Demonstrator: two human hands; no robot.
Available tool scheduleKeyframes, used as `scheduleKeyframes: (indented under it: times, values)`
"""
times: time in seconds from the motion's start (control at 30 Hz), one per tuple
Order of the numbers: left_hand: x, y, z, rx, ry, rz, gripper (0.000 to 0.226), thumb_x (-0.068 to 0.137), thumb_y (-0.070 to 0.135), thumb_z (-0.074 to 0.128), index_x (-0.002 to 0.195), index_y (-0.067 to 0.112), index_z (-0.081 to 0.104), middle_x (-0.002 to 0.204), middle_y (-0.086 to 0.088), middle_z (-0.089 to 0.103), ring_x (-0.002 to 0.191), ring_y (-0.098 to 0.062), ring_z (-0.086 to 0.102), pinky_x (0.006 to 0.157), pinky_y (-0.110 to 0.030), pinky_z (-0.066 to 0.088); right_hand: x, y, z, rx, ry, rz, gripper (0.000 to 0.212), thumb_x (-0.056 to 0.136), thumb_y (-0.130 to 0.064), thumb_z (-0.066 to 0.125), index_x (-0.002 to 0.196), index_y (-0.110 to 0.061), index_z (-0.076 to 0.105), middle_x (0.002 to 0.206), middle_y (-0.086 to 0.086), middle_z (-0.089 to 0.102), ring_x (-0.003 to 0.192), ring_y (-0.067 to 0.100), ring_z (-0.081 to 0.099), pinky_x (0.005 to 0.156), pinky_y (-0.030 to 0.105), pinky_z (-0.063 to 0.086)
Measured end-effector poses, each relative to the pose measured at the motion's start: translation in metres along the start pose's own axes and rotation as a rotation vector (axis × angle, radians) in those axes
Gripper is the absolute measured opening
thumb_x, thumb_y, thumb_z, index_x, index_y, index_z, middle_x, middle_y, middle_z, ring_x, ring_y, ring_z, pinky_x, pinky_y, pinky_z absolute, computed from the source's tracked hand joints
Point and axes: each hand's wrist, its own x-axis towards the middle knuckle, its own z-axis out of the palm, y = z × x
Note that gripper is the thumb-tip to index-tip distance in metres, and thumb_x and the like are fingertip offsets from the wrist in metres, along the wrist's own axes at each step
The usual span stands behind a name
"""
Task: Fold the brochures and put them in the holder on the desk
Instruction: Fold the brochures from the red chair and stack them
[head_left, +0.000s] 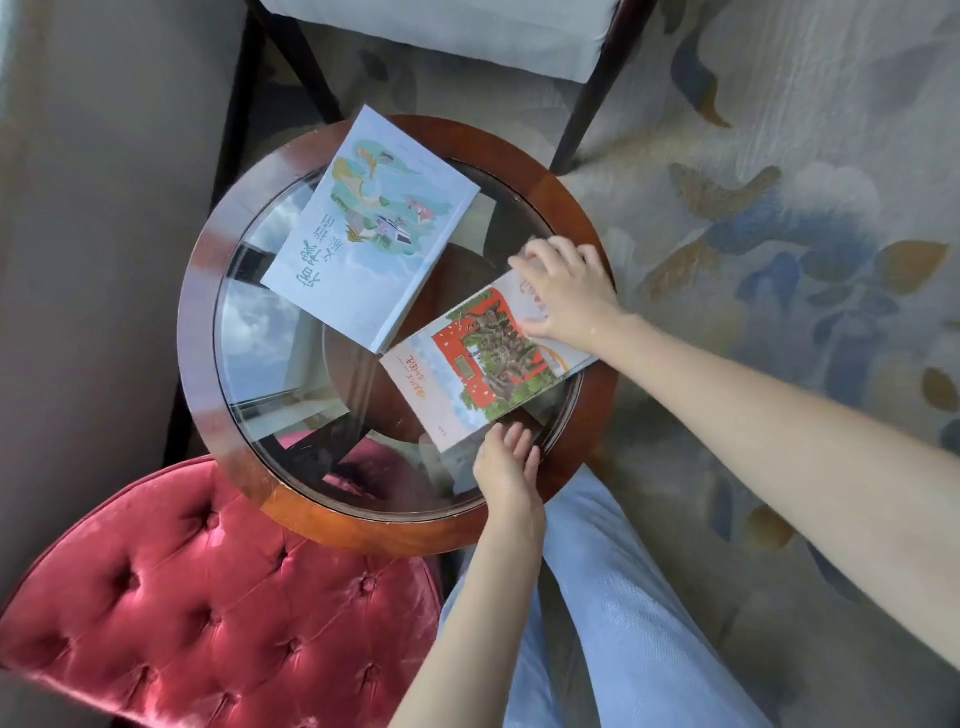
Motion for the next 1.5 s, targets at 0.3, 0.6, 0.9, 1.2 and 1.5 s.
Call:
scheduleKeyframes:
  times: [0.3,0.6,0.9,1.2,1.5]
  values:
    - [-0.011,-0.002,-0.019,-0.102,0.1,0.017,0.038,0.095,0.022,0.046,0.132,0.012,0.046,0.137,-0.007,0.049,0.118,-0.007,0.054,0.103,-0.025,0.039,-0.106,-0.045,0.037,0.203,-0.05,0.474,0.06,0.086,-0.047,0.053,0.134,-0.017,0.036,0.129,0.005,0.044,0.121,0.025,0.038,0.098,0.038,0.029]
    - [0.014,0.022,-0.031,0.25,0.211,0.006,0.012,0.086,0.021,0.062,0.085,0.015,0.052,0.103,-0.003,0.057,0.1,-0.017,0.055,0.09,-0.037,0.046,-0.117,-0.061,0.042,0.397,-0.149,0.573,0.045,0.092,-0.043,0.049,0.122,-0.01,0.042,0.122,0.012,0.044,0.113,0.028,0.045,0.092,0.035,0.043]
    - [0.006,0.012,-0.029,0.33,0.301,0.209,0.043,0.077,0.015,0.074,0.094,0.015,0.034,0.109,-0.01,0.045,0.079,-0.017,0.046,0.067,-0.03,0.038,-0.133,-0.071,0.052,0.386,-0.193,0.55,0.045,0.094,-0.043,0.045,0.124,-0.011,0.039,0.127,0.008,0.047,0.118,0.023,0.046,0.094,0.031,0.041]
    - [0.005,-0.007,-0.032,0.538,0.358,0.343,0.038,0.077,0.008,0.068,0.095,0.012,0.035,0.116,-0.016,0.048,0.106,-0.034,0.054,0.095,-0.047,0.042,-0.159,-0.095,0.061,0.455,-0.184,0.781,0.046,0.092,-0.04,0.051,0.127,-0.015,0.034,0.127,0.008,0.048,0.118,0.024,0.048,0.09,0.034,0.042]
    - [0.01,-0.016,-0.029,0.711,0.35,0.471,0.051,0.078,0.01,0.067,0.123,0.001,0.044,0.127,-0.018,0.042,0.12,-0.032,0.041,0.098,-0.04,0.036,-0.159,-0.082,0.056,0.688,-0.268,0.898,0.044,0.089,-0.038,0.058,0.114,-0.011,0.035,0.117,0.011,0.064,0.104,0.03,0.061,0.08,0.035,0.045]
